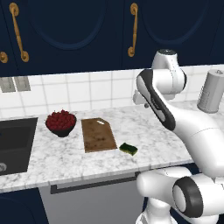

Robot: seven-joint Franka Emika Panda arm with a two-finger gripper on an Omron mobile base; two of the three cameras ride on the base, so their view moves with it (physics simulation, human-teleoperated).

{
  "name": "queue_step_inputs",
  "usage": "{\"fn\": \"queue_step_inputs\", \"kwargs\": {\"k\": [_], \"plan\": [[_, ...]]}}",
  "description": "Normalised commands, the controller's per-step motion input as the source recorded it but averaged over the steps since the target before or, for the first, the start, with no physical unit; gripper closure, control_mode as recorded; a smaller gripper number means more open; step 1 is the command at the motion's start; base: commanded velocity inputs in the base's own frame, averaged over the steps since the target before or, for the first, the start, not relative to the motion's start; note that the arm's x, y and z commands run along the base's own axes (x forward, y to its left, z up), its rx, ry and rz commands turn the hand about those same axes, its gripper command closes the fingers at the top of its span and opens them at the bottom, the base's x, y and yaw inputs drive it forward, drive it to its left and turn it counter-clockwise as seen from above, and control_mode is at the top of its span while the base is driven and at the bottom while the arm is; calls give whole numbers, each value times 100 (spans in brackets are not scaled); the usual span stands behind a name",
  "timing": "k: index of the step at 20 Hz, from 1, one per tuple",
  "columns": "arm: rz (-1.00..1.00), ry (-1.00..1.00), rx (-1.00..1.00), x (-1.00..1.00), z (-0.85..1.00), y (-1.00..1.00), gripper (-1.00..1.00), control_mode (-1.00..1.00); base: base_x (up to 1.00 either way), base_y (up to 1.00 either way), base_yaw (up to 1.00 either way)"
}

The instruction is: Pick up the sponge from the counter and clean the cutting board by briefly scrubbing or pressing down on the cutting board. Once finished, release the sponge.

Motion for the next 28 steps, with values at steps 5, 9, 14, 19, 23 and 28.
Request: {"fn": "queue_step_inputs", "kwargs": {"k": [5, 9, 14, 19, 23, 28], "plan": [[3, 0, -2, -11, -29, 9, -100, -100, 0, 0, 0], [18, 0, -9, -5, -58, 34, -100, -100, 0, 0, 0], [29, 9, -12, 0, -76, 20, -100, -100, 0, 0, 0], [26, 16, -12, 9, -92, 14, -100, -100, 0, 0, 0], [22, 21, -2, 35, -79, 1, -100, -100, 0, 0, 0], [14, 16, 0, 32, -66, 1, -100, -100, 0, 0, 0]]}}
